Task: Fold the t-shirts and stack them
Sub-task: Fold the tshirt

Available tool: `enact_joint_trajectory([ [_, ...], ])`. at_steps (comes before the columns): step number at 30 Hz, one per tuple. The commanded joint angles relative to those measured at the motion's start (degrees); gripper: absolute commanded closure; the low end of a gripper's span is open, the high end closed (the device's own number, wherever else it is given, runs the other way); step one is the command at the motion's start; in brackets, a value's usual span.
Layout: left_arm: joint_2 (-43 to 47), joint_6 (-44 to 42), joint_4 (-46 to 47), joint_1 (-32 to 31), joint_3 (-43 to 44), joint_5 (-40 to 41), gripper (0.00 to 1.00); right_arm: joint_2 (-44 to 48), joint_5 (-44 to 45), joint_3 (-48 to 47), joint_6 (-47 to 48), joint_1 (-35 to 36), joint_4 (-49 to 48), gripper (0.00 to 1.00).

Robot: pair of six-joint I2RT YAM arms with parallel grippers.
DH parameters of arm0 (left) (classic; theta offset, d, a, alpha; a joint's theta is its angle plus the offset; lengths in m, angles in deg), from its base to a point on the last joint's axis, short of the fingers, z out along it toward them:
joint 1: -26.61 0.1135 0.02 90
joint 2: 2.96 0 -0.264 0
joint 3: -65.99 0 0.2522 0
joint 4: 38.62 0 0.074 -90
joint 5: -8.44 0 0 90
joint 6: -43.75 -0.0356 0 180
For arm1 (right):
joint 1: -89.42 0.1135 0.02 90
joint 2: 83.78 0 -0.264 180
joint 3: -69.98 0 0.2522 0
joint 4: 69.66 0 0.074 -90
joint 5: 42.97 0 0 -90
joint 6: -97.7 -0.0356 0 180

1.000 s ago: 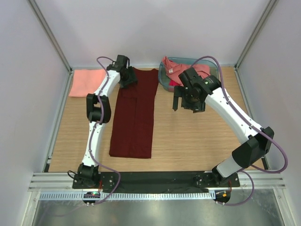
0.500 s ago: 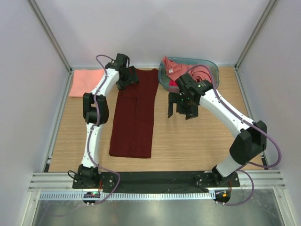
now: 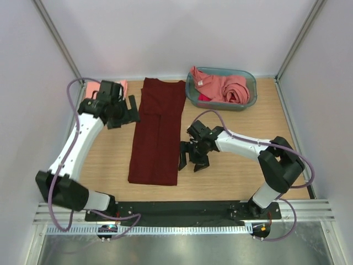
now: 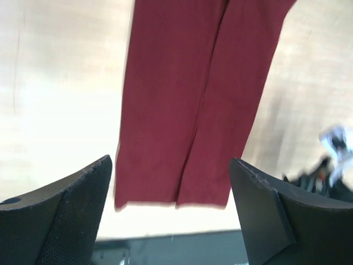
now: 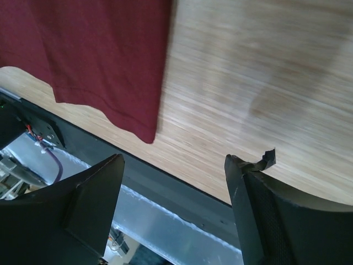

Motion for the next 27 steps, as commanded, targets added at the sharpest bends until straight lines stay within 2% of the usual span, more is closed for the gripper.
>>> enact_joint_trajectory([
  [1, 7.8, 1.4, -5.1, -0.1, -9.0, -2.7, 0.14, -1.0, -3.2, 3.6, -8.1, 3.7, -15.2, 0.19],
  [2, 12.1, 2.2, -5.4, -0.2, -11.0, -3.5, 0.14, -1.5, -2.6, 4.1, -9.9, 5.4, -17.5, 0.20],
  [8, 23.1, 6.4, -7.8, -0.1, -19.9, -4.3, 0.15, -3.3, -1.5, 11.1, -18.3, 8.5, -28.7, 0.27],
  [13, 26.6, 6.4, -10.7, -0.1, -20.5, -3.3, 0.15, -3.2, 0.2, 14.6, -20.4, 8.9, -29.1, 0.37],
  [17, 27.9, 6.3, -11.8, -0.1, -20.8, -3.1, 0.15, -3.6, 1.0, 16.3, -20.8, 8.9, -30.0, 0.41],
  [20, 28.9, 6.5, -12.3, -0.1, -21.2, -3.4, 0.15, -4.9, -0.4, 17.1, -22.0, 9.1, -32.0, 0.48],
  [25, 29.7, 6.1, -12.6, -0.1, -22.0, -3.5, 0.15, -5.7, -0.1, 17.7, -22.9, 10.3, -31.9, 0.50],
  [26, 29.7, 6.1, -12.6, -0.1, -22.2, -3.7, 0.15, -5.5, 0.5, 18.0, -23.3, 10.2, -31.8, 0.52],
  [27, 29.7, 6.0, -12.5, -0.1, -22.4, -3.9, 0.15, -5.5, 0.8, 18.2, -23.4, 10.2, -31.9, 0.60],
])
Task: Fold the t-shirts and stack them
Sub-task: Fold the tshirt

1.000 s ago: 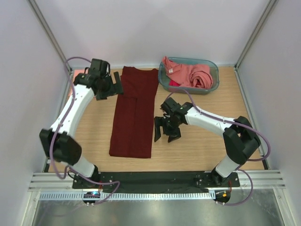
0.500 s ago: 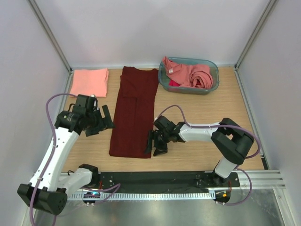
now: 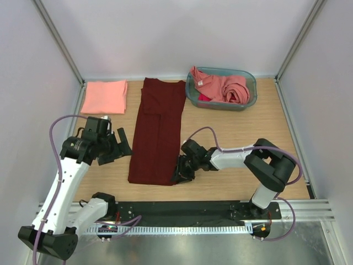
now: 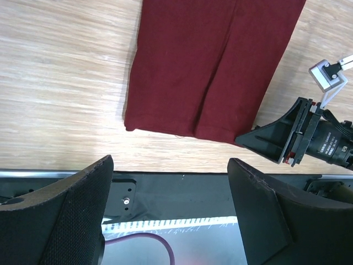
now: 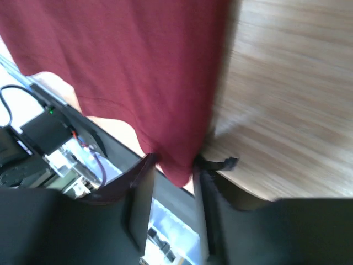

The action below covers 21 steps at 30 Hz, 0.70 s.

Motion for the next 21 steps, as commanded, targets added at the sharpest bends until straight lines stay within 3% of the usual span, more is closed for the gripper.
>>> enact_joint_trajectory([
  [1, 0.7, 0.0, -0.6, -0.1, -1.5, -1.8, 0.15, -1.9, 4.8, 2.2, -0.5, 0.7, 2.9, 0.64],
  [6, -0.2, 1.0, 1.5, -0.1, -5.8, -4.9, 0.18, -0.5, 8.7, 1.7, 1.3, -0.3, 7.1, 0.98],
  [15, -2.5, 9.0, 11.2, -1.9, -18.8, -10.5, 0.37, 8.3, 10.2, 3.4, 12.6, -8.0, 18.6, 0.99],
  [21, -9.1, 12.6, 21.2, -6.3, -22.1, -16.9, 0.36, 10.7, 5.3, 6.9, 19.7, -15.3, 20.6, 0.99],
])
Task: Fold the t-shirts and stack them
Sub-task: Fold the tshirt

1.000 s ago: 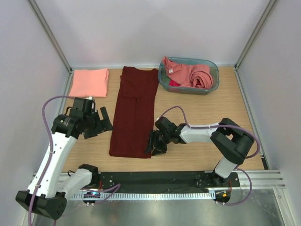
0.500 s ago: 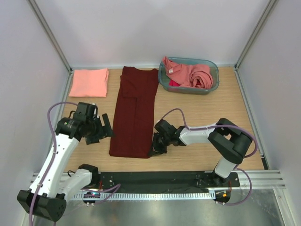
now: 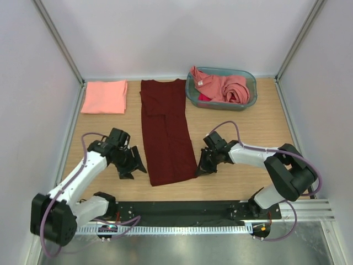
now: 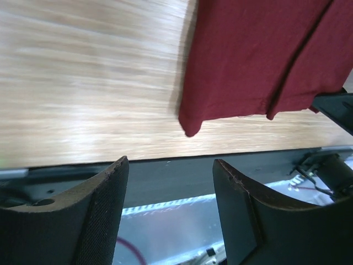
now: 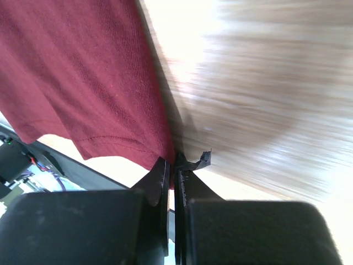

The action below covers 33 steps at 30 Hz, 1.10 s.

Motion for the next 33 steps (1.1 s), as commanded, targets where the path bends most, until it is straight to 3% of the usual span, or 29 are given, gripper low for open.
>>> enact_joint_trajectory([
  [1, -6.1, 4.9, 10.6, -4.3, -1.5, -6.3, 0.36, 1.1, 1.3, 1.8, 7.3, -1.5, 5.8, 0.99],
  [4, -10.2, 8.8, 14.8, -10.1, -1.0, -4.3, 0.39, 1.2, 0.7, 2.0, 7.8, -1.5, 5.8, 0.99],
  [6, -12.1, 11.4, 18.4, -11.7, -1.8, -2.9, 0.47, 1.2, 0.7, 2.0, 7.5, -1.8, 5.7, 0.99],
  [11, -14.0, 17.2, 22.4, -12.2, -4.3, -2.7, 0.58, 1.8, 0.3, 1.6, 6.3, -2.2, 5.0, 0.99],
  [20, -16.6, 19.5, 19.9, -14.4, -6.0, 0.6, 0.53, 2.6, -0.1, 1.0, 6.8, -3.2, 6.1, 0.99],
  [26, -8.6, 17.9, 9.7, -15.7, -0.7, 9.7, 0.58, 2.8, -0.3, 0.8, 7.0, -3.5, 6.5, 0.99],
  [28, -6.8, 16.9, 11.0, -15.7, 0.8, 9.2, 0.59, 2.4, -0.4, 0.4, 7.1, -3.6, 6.3, 0.99],
  [31, -6.7, 16.9, 18.1, -15.7, 0.4, 5.3, 0.80, 1.9, -0.7, 0.1, 7.0, -3.5, 6.3, 0.99],
  [32, -8.7, 17.3, 21.0, -15.8, 0.0, 3.2, 0.98, 1.7, -0.8, 0.0, 7.1, -3.6, 6.2, 0.99],
  [33, -9.8, 17.4, 22.2, -15.8, -0.4, 1.9, 1.00, 1.6, -0.9, -0.2, 7.1, -3.6, 6.3, 0.99],
])
